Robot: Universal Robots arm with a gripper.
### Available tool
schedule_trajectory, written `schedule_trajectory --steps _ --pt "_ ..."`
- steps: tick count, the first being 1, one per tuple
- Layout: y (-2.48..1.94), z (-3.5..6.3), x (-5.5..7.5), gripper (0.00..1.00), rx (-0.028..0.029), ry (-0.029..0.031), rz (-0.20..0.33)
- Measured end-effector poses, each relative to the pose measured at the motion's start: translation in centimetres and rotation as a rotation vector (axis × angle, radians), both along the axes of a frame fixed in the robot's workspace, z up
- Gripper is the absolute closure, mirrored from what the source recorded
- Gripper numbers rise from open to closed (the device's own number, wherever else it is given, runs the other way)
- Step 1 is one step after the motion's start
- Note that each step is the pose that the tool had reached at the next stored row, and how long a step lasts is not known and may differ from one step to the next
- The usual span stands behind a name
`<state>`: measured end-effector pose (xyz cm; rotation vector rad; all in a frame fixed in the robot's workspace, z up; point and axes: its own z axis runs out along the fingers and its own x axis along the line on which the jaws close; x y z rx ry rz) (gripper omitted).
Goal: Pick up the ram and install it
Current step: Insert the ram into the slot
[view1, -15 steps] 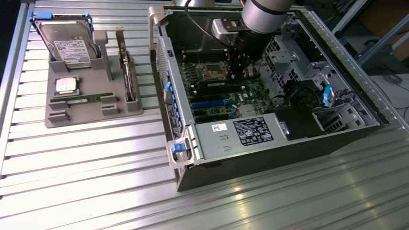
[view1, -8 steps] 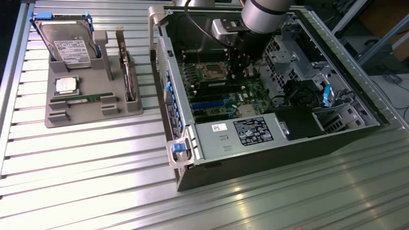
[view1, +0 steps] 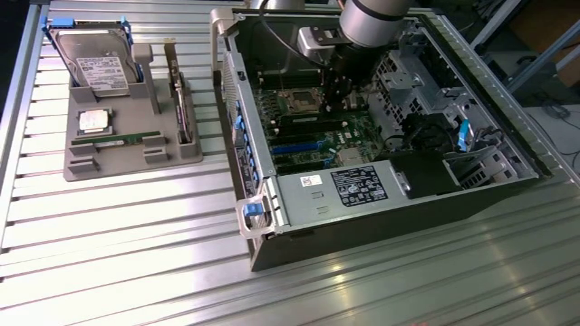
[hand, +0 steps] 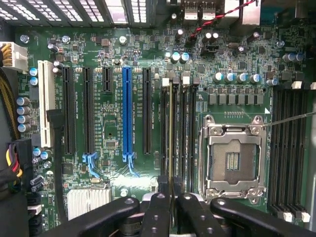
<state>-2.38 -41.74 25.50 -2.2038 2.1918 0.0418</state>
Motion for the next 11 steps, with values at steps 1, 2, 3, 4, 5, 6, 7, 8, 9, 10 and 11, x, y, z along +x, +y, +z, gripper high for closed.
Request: schedule_trajectory --steps 1,2,3,4,5,6,7,8,9,10,11 --pt "0.0 0.0 -0.01 0.87 -0.0001 0.0 0.0" --pt "0.0 0.0 -0.02 0.87 0.0 0.0 0.0" --pt "0.0 0.0 -0.02 0.87 0.0 0.0001 0.0" --pt "0.0 -0.06 -0.02 0.87 -0.0001 0.0001 0.0" --pt "0.0 -0.06 -0.02 0.87 -0.0001 0.0001 0.0" --pt "0.01 -0.11 -0.01 0.87 0.0002 -0.0001 0.0" --pt "0.0 -0.2 -0.01 0.87 -0.0001 0.0001 0.0" --pt "0.0 -0.2 -0.01 0.87 -0.0001 0.0001 0.0" --pt "0.0 -0.21 0.01 0.87 -0.0002 0.0002 0.0" --pt "0.0 -0.21 0.29 0.87 0.0 0.0001 0.0" --pt "0.0 -0.21 0.29 0.87 0.0 0.0 0.0"
